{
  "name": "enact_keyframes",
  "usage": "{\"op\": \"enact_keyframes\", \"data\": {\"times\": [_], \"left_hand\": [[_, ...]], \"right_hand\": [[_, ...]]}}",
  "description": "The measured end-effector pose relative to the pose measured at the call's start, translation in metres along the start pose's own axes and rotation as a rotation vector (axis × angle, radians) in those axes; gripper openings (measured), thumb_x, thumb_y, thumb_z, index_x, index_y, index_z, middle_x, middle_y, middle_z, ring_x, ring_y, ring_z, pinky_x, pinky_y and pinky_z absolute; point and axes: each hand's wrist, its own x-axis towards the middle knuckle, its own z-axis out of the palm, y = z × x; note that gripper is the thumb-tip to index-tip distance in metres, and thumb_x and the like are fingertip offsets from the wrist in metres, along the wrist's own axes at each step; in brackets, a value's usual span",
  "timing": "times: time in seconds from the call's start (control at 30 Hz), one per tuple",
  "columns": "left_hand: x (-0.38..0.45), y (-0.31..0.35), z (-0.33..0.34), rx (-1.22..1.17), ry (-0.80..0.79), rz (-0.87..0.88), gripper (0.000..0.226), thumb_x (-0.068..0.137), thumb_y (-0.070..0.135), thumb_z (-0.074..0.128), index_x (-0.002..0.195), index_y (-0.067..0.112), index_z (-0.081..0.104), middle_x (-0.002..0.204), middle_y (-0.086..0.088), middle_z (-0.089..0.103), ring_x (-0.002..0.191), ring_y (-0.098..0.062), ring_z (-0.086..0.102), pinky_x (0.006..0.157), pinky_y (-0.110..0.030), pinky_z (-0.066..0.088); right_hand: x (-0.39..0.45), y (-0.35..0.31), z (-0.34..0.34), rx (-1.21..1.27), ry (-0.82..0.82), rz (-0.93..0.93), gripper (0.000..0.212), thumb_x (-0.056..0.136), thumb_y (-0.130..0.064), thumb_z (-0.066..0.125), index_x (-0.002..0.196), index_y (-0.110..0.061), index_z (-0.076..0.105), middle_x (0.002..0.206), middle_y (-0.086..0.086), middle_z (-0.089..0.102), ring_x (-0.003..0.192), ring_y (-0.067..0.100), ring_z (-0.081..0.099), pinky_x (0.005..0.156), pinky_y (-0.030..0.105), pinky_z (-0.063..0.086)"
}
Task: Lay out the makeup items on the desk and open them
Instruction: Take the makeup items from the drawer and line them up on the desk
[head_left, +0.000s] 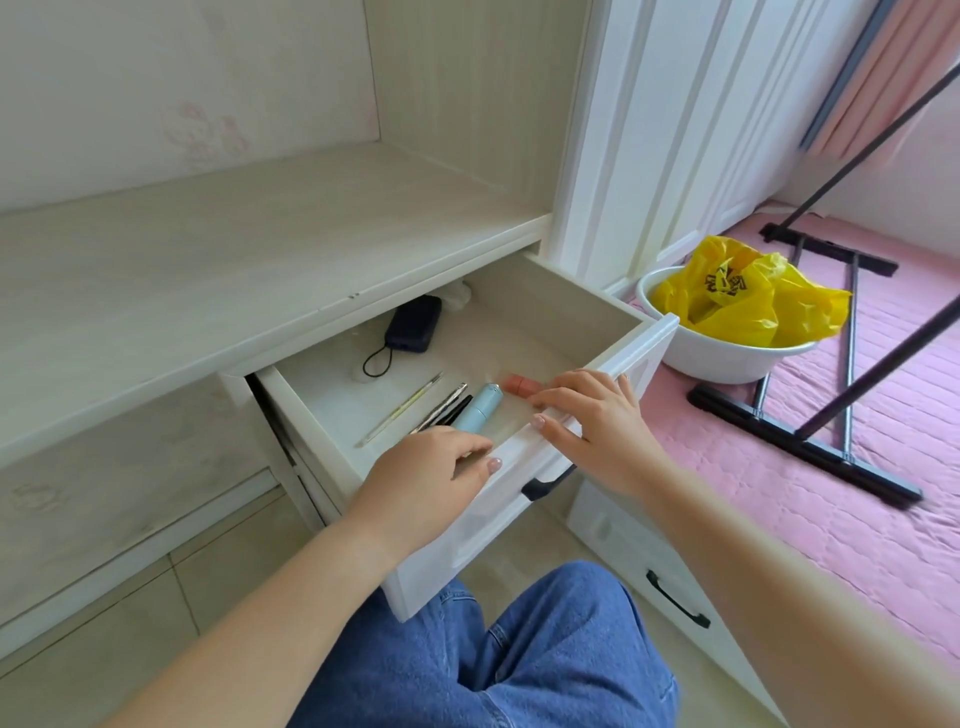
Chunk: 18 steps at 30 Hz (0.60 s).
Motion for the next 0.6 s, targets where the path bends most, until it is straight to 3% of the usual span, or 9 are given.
{"op": "enact_keyframes", "data": {"times": [0.27,0.37,0.47,0.53,0.6], "left_hand": [[-0.006,0.008,0.008,-0.033,-0.071,0.016,0.039,0.089,0.044,0.055,0.124,0.028,0.059,0.119,0.015,0.060,0.104,0.000,0.056,0.094,-0.027,0.048],[0.002,0.009,0.001,-0.111,-0.110,-0.017,0.039,0.088,0.042,0.057,0.125,0.030,0.058,0.114,0.019,0.062,0.099,0.004,0.057,0.091,-0.023,0.048],[0.028,0.006,-0.007,-0.154,-0.090,-0.041,0.038,0.088,0.036,0.060,0.124,0.026,0.059,0.111,0.017,0.062,0.100,0.001,0.058,0.086,-0.018,0.045],[0.051,0.001,-0.008,-0.187,-0.061,-0.076,0.037,0.086,0.032,0.065,0.121,0.022,0.061,0.112,0.011,0.064,0.102,-0.003,0.059,0.085,-0.017,0.042],[0.078,-0.007,-0.005,-0.187,-0.052,-0.119,0.038,0.083,0.029,0.069,0.119,0.020,0.062,0.115,0.006,0.065,0.104,-0.007,0.060,0.089,-0.020,0.043]], "right_hand": [[-0.021,0.006,-0.008,-0.042,0.022,0.008,0.048,0.084,-0.061,0.033,0.106,-0.035,0.066,0.114,-0.015,0.058,0.122,0.015,0.044,0.106,0.064,0.020],[-0.020,0.004,-0.017,-0.018,-0.033,0.044,0.048,0.082,-0.064,0.035,0.109,-0.038,0.065,0.116,-0.016,0.056,0.126,0.011,0.041,0.111,0.063,0.008],[-0.003,0.005,-0.033,0.039,-0.140,0.108,0.033,0.089,-0.055,0.046,0.119,-0.046,0.057,0.123,-0.015,0.052,0.128,0.004,0.036,0.113,0.057,-0.004],[0.018,0.011,-0.040,-0.008,-0.192,0.127,0.037,0.089,-0.053,0.046,0.124,-0.042,0.054,0.132,-0.010,0.050,0.132,0.006,0.036,0.114,0.056,-0.003],[0.047,0.019,-0.040,-0.099,-0.277,0.145,0.042,0.088,-0.051,0.049,0.127,-0.037,0.054,0.133,-0.006,0.051,0.129,0.013,0.041,0.115,0.051,0.007]]}}
